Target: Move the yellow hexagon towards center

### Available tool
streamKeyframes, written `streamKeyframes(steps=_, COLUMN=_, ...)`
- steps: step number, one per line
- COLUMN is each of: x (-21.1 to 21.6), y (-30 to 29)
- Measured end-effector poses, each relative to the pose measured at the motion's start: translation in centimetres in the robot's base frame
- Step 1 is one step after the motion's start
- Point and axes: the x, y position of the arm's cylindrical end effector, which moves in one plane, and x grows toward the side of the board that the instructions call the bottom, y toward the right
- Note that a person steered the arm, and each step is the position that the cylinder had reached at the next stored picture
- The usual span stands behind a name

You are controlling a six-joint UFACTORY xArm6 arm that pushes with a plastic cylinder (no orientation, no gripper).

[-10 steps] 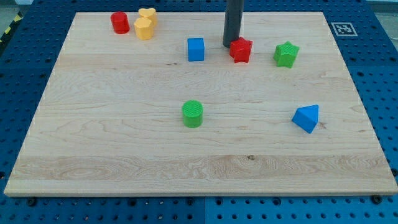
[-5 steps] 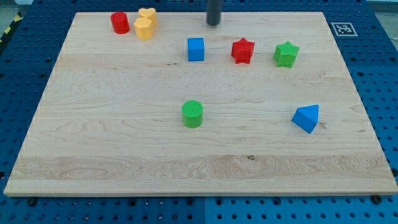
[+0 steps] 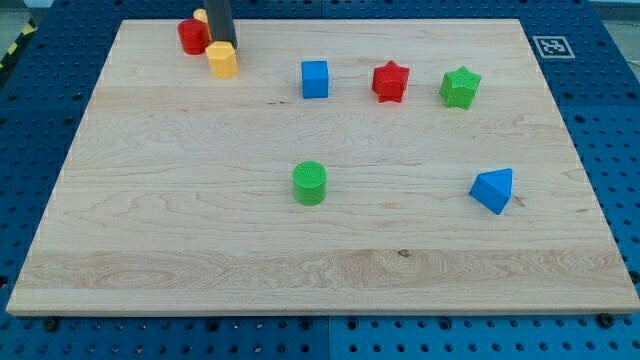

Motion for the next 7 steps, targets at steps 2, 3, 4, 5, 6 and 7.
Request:
streamKeyframes(steps=2, x=6.7, y=0.0)
streamKeyframes(steps=3, x=9.4, y=-0.1)
streamKeyframes(steps=4, x=13.0, y=-3.0)
streamKeyframes(steps=5, x=16.1, y=-4.9)
streamKeyframes(steps=6, x=16.2, y=-4.9)
streamKeyframes(steps=7, x=16.1, y=-4.0)
